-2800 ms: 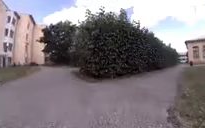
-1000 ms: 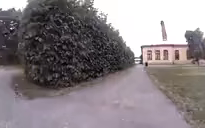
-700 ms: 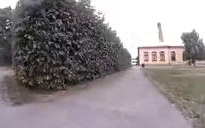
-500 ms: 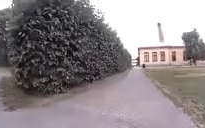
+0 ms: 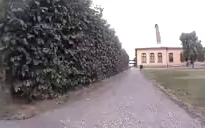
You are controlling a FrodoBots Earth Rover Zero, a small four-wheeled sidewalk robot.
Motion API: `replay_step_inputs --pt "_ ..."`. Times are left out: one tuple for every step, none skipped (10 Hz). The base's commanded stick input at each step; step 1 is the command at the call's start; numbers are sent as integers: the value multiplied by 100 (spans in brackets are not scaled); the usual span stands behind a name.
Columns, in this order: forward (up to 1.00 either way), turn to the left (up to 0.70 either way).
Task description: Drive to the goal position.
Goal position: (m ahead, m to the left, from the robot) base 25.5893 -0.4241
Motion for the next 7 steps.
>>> replay_step_inputs --pt "85 1" --pt "85 1" --pt "85 -3" --pt "85 -17" --pt "85 -33" --pt "85 -33" --pt "85 -33"
